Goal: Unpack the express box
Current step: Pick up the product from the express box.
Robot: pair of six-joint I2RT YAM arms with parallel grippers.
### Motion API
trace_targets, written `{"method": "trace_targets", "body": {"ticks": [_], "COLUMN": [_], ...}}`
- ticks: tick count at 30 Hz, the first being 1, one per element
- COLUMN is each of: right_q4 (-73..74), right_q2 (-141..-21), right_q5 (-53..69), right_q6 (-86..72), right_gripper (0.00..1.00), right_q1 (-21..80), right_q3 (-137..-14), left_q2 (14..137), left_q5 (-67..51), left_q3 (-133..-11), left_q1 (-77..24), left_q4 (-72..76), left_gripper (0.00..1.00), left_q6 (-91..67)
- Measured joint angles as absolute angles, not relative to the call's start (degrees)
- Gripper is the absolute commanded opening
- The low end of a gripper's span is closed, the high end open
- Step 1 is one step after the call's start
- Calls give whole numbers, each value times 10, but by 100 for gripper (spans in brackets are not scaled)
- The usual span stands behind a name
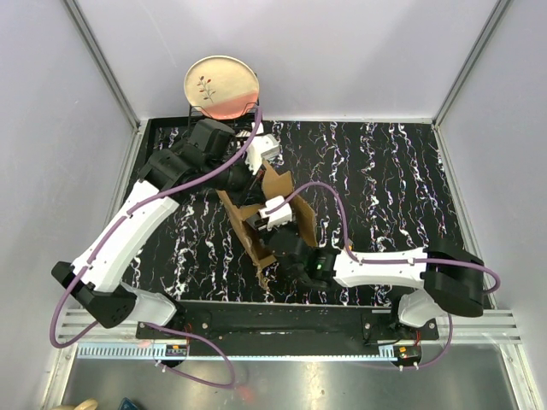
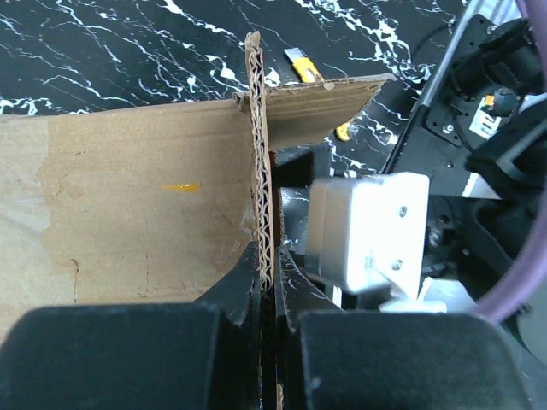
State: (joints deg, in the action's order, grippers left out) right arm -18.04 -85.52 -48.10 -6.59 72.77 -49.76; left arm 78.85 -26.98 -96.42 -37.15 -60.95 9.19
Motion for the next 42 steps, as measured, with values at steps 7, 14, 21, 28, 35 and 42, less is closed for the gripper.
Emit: {"method": "trace_targets", "body": {"ticks": [7,14,21,28,35,42], "right_q4": [-365,-638,-723,-741,-745,-755], "right_q2": [-914,-1082,-1163,-1163,-1164,-1164], "right_q5": [-506,-530,-537,-521,-484,-466], "right_q6": [-32,131,203,223,234,256], "right_gripper": [82,90,100,97,79,88], "right_q1": [707,707,694,664,655,657], "right_q3": [-433,-404,-451,-456,-479,-501], "left_q2": [790,790,790,789,789,787], "left_q5": [-306,-332,-351,-373,-432,-472], "left_q3": [-964,-975,-983,-986,-987,-987], "left_q1": [-362,-348,-341,-336,-324,-314], "left_q4": [-610,-621,-645,-633,-635,-641], "left_gripper": [0,0,0,0,0,0], "left_q6": [83,79,83,91,96,93]}}
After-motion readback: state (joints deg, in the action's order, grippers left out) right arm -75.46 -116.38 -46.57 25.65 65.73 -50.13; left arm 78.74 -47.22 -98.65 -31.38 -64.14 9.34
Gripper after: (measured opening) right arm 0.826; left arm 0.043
